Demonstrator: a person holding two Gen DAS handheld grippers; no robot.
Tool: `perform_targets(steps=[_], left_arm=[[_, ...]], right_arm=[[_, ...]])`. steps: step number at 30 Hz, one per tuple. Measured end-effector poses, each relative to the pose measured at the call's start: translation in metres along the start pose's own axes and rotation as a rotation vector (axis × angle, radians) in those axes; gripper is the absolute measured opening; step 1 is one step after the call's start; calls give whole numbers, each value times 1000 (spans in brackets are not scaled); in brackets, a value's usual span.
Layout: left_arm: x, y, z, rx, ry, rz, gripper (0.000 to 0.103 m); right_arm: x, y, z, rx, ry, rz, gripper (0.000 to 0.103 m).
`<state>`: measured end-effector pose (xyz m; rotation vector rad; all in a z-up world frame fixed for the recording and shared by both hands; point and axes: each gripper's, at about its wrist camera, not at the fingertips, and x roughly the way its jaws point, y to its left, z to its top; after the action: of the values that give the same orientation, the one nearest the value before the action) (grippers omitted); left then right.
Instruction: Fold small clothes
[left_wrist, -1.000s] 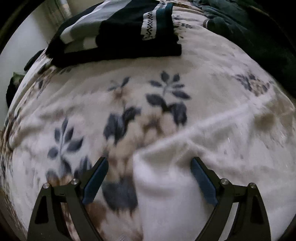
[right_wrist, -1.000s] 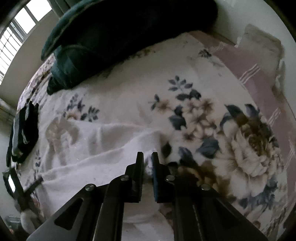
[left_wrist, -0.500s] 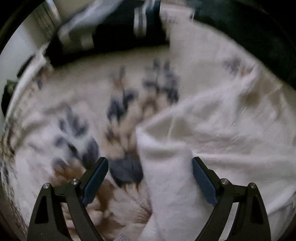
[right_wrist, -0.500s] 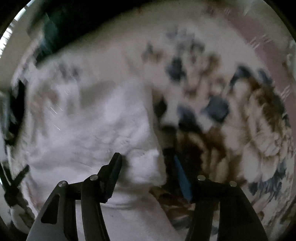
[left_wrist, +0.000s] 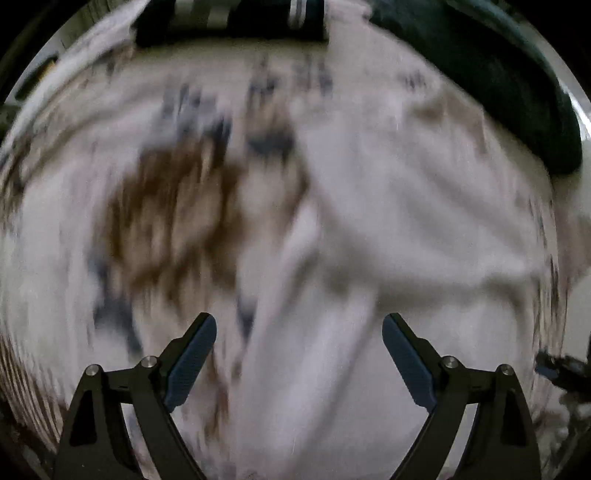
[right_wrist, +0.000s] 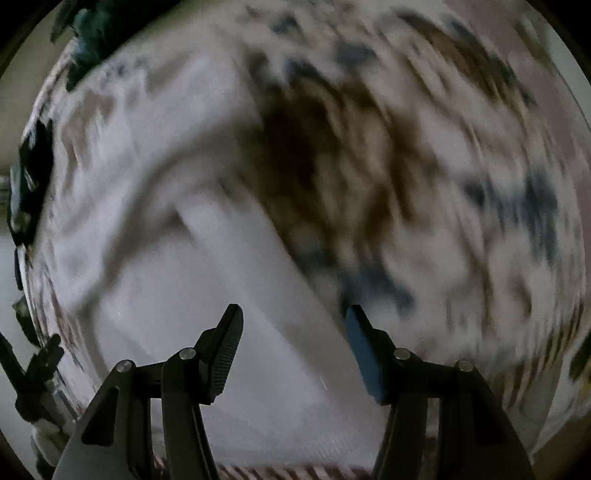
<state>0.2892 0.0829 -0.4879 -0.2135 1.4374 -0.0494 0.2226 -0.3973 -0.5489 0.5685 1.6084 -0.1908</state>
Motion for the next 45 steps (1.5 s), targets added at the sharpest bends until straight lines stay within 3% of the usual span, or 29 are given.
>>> perform_targets(steps=[4, 10, 11, 12, 13, 14, 15, 19, 22, 24, 25, 26, 27, 28, 29, 32, 35, 39, 45], left_arm=[[17, 16, -66, -21, 134, -5, 93], [28, 38, -136, -80, 179, -4, 92], [31, 38, -144, -89, 183, -19, 89], [33, 37, -150, -89, 184, -30, 89], [33, 33, -158, -81, 174, -49, 74], [31, 29, -162, -78, 154, -53, 52], [28, 24, -167, -77, 145, -59, 7], [21, 28, -176, -130, 110, -26, 8], [15, 31, -179, -158, 118, -15, 12], [0, 25, -173, -150, 126, -3, 14], [-16, 20, -163, -145, 111, 6, 22], [-27, 15, -160, -134, 91, 33, 31], [-43, 6, -157, -111, 56, 77, 64], [-62, -6, -153, -90, 6, 93, 97], [-72, -15, -151, -81, -22, 90, 100], [-95, -57, -143, -9, -77, 73, 100], [-93, -117, -137, 76, -94, 16, 100], [-67, -200, -145, 131, -42, -93, 100], [-14, -332, -173, 215, 67, -137, 100]], right_arm=[[20, -35, -53, 60, 62, -1, 60], [48, -71, -90, 92, 139, 89, 60], [49, -72, -93, 88, 133, 107, 52], [47, -74, -95, 74, 112, 131, 22], [47, -74, -99, 66, 111, 142, 10], [45, -74, -100, 55, 117, 162, 10], [40, -72, -103, 29, 104, 164, 10], [22, -82, -108, 9, 55, 85, 8], [29, -93, -101, 10, 135, 133, 10], [22, -85, -92, -25, 172, 128, 25], [11, -81, -88, -49, 165, 101, 32], [1, -77, -83, -60, 150, 96, 49], [-19, -74, -79, -73, 118, 109, 60], [-31, -70, -73, -78, 107, 112, 64], [-48, -66, -67, -83, 88, 105, 70], [-98, -55, -49, -85, 38, 108, 72], [-130, -34, -12, -111, 15, 111, 72], [-153, -19, 51, -162, 20, 124, 72], [-142, -23, 138, -266, 73, 150, 72]])
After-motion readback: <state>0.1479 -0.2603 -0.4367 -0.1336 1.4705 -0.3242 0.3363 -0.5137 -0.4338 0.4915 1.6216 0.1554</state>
